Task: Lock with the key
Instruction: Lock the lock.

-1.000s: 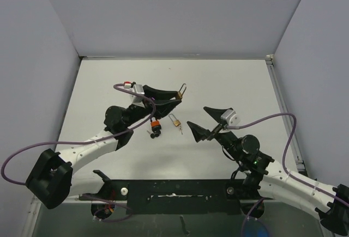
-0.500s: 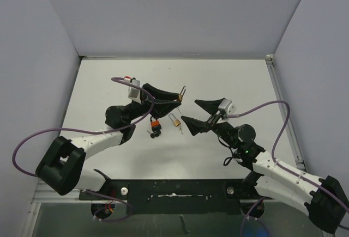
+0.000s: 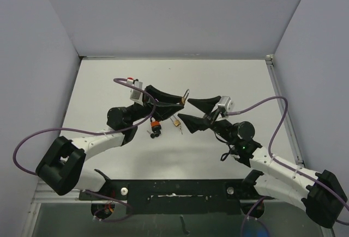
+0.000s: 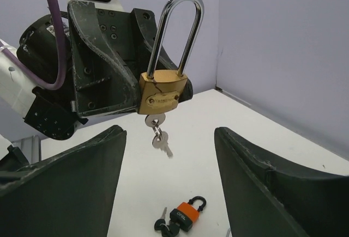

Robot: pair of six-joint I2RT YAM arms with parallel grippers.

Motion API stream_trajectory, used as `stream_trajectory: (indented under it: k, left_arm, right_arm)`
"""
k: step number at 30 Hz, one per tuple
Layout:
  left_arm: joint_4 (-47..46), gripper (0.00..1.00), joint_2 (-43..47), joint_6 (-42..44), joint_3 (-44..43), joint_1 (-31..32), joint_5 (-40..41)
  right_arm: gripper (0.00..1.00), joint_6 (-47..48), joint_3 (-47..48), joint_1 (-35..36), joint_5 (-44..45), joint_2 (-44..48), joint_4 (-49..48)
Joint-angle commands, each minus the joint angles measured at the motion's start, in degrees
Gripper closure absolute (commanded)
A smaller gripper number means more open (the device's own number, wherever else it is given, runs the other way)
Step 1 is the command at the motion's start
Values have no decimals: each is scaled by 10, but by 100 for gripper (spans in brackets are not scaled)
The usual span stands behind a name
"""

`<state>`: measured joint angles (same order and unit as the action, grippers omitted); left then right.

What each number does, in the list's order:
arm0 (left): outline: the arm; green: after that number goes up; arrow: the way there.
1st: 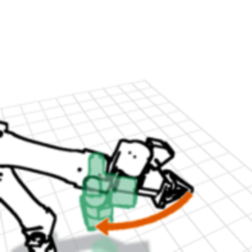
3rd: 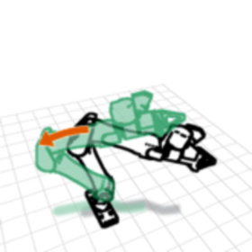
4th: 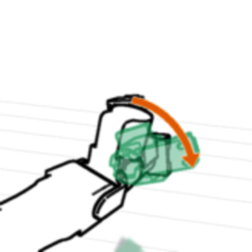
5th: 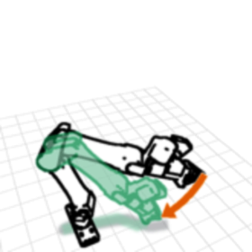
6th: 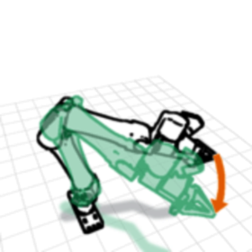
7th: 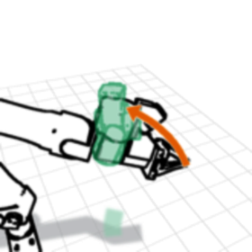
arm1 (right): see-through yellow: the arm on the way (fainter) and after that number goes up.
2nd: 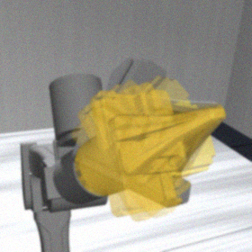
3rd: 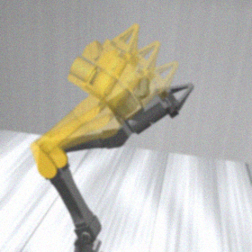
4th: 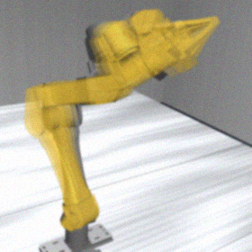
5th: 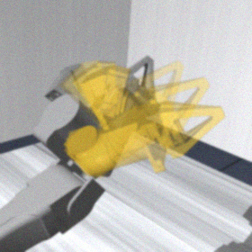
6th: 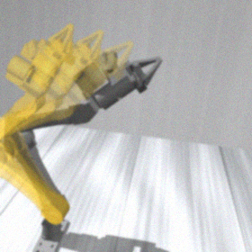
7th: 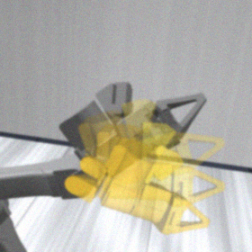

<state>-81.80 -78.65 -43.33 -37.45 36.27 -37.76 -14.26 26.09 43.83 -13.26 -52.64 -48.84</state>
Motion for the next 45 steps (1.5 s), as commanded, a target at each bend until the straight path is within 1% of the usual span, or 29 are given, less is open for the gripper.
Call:
stream_trajectory:
  k: [1, 5, 6, 11, 14, 15, 16, 19, 20, 25, 28, 30, 39, 41, 43, 45]
  left_arm:
    - [-43, 100, -1, 0, -38, 15, 7]
    - [-40, 100, -7, 4, -47, 24, 7]
    - [-42, 100, -9, 6, -48, 25, 19]
    - [-43, 100, -13, 13, -50, 33, 25]
    - [-41, 100, -14, 20, -50, 34, 28]
    - [-40, 100, -13, 21, -49, 35, 29]
    - [-39, 100, -13, 23, -48, 35, 30]
    - [-38, 100, -13, 25, -48, 36, 34]
    - [-38, 100, -13, 27, -48, 36, 35]
    - [-33, 100, -15, 38, -62, 36, 42]
    - [-13, 100, -15, 52, -73, 36, 50]
    - [-7, 100, -18, 58, -93, 36, 57]
    - [-28, 100, -44, 63, -118, 36, 84]
    - [-6, 100, -41, 75, -120, 34, 89]
    - [31, 100, -32, 101, -115, 33, 103]
    - [108, 100, -17, 136, -107, 33, 131]
  right_arm:
    - [35, -6, 33, -2, -12, -13, -58]
    - [38, -9, 35, -2, -12, -24, -67]
    - [38, -10, 34, -2, -12, -26, -67]
    - [51, -11, 33, -2, -12, -25, -70]
    - [54, -11, 33, -2, -13, -17, -70]
    - [59, -12, 32, -2, -13, -15, -70]
    - [66, -12, 32, -2, -14, -13, -68]
    - [98, -13, 33, -2, -11, -7, -57]
    - [100, -14, 33, -2, -9, -7, -54]
    - [100, -24, 30, -1, -8, -12, -53]
    - [100, -30, 30, 1, -12, -22, -50]
    - [100, -33, 31, 6, -12, -30, -45]
    - [100, -9, 40, 60, 4, -71, -17]
    - [100, 3, 40, 72, 22, -61, -2]
    - [100, 21, 42, 73, 51, -35, 36]
    - [100, 41, 44, 72, 106, 5, 89]
